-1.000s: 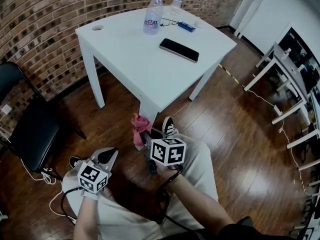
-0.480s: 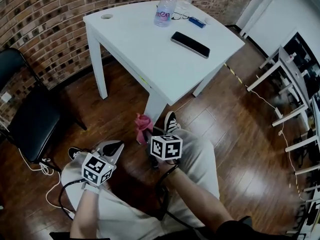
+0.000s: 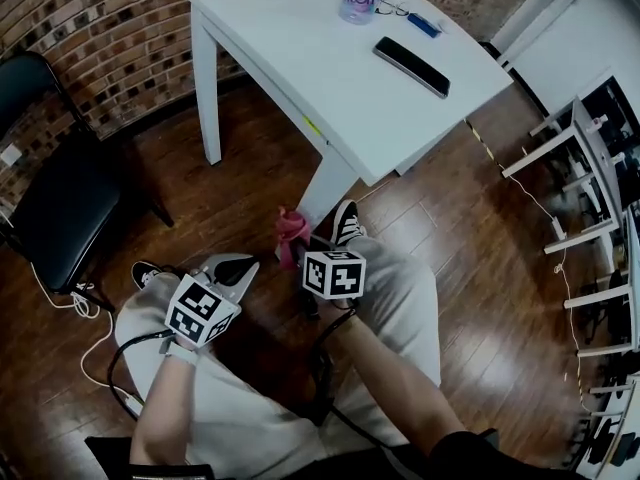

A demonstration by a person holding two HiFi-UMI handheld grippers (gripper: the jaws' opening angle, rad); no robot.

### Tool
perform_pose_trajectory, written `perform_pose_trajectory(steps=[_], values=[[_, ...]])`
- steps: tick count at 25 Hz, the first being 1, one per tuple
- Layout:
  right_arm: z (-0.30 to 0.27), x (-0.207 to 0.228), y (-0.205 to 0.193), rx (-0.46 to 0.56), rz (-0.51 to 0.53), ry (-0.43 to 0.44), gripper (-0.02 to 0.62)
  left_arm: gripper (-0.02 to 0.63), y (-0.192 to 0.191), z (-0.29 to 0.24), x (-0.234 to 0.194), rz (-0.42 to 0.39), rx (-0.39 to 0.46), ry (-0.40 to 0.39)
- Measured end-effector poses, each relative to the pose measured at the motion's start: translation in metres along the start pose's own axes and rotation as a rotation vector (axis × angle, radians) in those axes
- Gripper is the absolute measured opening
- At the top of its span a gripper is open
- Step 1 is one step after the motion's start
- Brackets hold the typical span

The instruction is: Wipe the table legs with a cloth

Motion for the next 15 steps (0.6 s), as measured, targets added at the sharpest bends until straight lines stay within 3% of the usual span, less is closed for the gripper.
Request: perform_pose_trajectory(steps=[15], values=[[-0.026,0.006,-0.016,-0.052,-0.01,-0.008,0.051,0.0,0.002,-0.001,-0.002,-0.002,-0.001,0.002]])
Point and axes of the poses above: the fingertips, and each gripper's own axes: z backward along the fingers, x to its right, y out of its top, the point moved 10 cm from there along z, backward along the fingers, and after that the axes turned 5 degrees about y, right-handed, at the moved point
